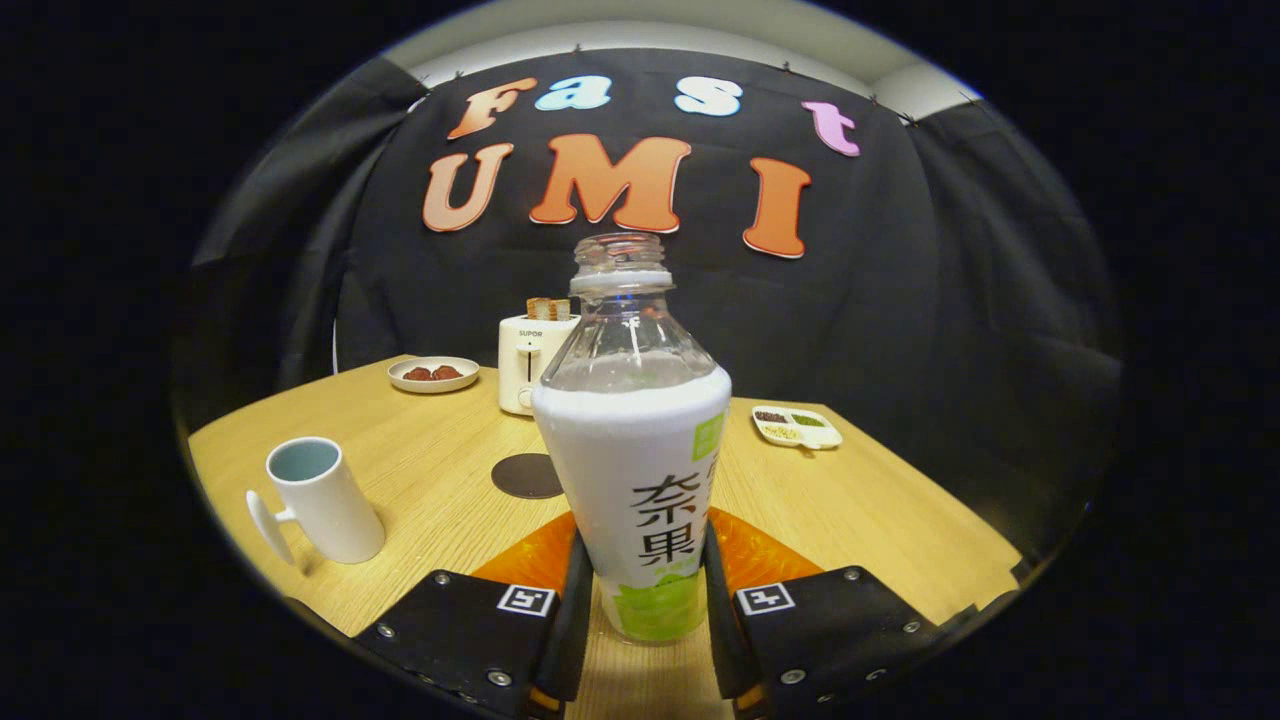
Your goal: Take the bottle from table, then pour the juice into the cup, finally place the bottle on the coaster
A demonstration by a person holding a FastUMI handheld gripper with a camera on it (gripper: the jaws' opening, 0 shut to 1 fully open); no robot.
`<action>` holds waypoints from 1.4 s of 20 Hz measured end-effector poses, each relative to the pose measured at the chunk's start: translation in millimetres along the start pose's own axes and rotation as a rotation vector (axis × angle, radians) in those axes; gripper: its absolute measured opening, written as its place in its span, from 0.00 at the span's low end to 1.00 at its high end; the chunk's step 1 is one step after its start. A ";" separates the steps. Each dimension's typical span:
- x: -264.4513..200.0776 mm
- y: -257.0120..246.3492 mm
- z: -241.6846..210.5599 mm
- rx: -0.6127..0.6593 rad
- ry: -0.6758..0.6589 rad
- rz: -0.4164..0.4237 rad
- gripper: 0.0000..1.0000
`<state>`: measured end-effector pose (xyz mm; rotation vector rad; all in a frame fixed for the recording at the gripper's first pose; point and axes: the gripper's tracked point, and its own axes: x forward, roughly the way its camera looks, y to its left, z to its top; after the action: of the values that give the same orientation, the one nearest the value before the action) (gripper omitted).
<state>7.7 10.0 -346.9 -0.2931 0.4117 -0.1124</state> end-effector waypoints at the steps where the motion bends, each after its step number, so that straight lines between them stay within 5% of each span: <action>1: -2.2 3.8 5.1 -0.044 -0.011 -0.003 0.51; 7: -10.5 9.0 14.5 -0.369 -0.024 -0.097 0.51; 14: -16.0 35.7 31.7 -0.639 -0.104 -0.105 0.51; 28: -11.5 65.4 48.1 -1.006 -0.198 -0.102 0.51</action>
<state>20.1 86.6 -320.3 -1.3062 0.2268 0.0351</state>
